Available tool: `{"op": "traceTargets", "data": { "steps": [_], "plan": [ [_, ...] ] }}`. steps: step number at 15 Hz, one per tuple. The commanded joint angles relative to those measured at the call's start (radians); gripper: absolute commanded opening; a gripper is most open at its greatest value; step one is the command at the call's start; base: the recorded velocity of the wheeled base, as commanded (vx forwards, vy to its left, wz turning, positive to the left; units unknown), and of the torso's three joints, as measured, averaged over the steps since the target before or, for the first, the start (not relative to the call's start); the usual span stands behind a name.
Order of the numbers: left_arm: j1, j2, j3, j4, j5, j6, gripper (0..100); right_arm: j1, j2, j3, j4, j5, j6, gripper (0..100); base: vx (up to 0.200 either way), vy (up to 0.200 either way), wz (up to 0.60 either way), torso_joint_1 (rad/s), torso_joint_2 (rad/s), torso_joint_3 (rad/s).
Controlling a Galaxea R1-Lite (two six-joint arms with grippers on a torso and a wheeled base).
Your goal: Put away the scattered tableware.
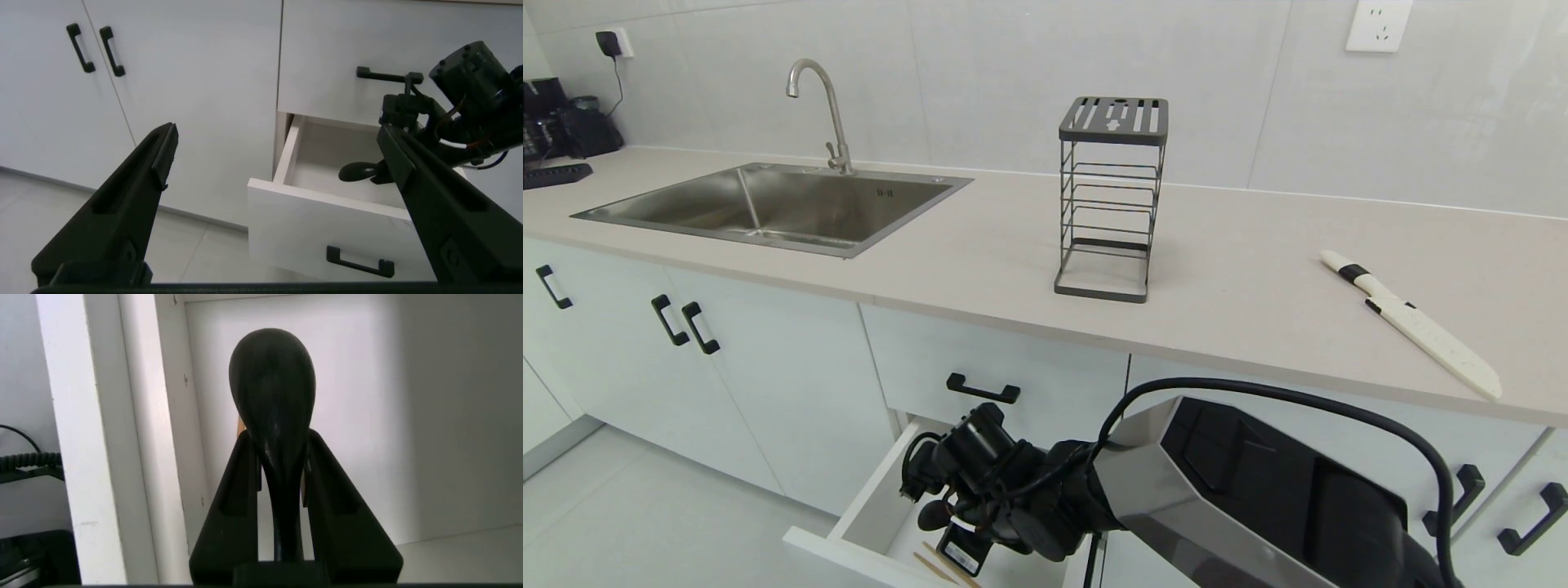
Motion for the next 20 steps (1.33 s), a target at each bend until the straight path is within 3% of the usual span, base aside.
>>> {"op": "traceTargets", "data": {
  "steps": [1, 12, 17, 20],
  "plan": [
    [0.000, 0.002, 0.000, 0.000, 0.000, 0.000, 100, 0.000, -0.001, 0.001, -0.002, 0.000, -0.002, 0, 0.000, 0.000, 0.00, 0.000, 0.00, 0.000],
    [0.000, 0.002, 0.000, 0.000, 0.000, 0.000, 100, 0.000, -0.006, 0.086, -0.146, -0.006, -0.045, 0, 0.000, 0.000, 0.00, 0.000, 0.00, 0.000],
    [0.000, 0.002, 0.000, 0.000, 0.000, 0.000, 100, -0.012, -0.004, 0.089, -0.178, -0.005, -0.073, 0, 0.000, 0.000, 0.00, -0.262, 0.10, -0.162],
    [0.000, 0.002, 0.000, 0.000, 0.000, 0.000, 100, -0.051, 0.008, 0.083, -0.294, 0.000, -0.128, 0, 0.000, 0.000, 0.00, -0.027, 0.01, -0.019]
  ]
}}
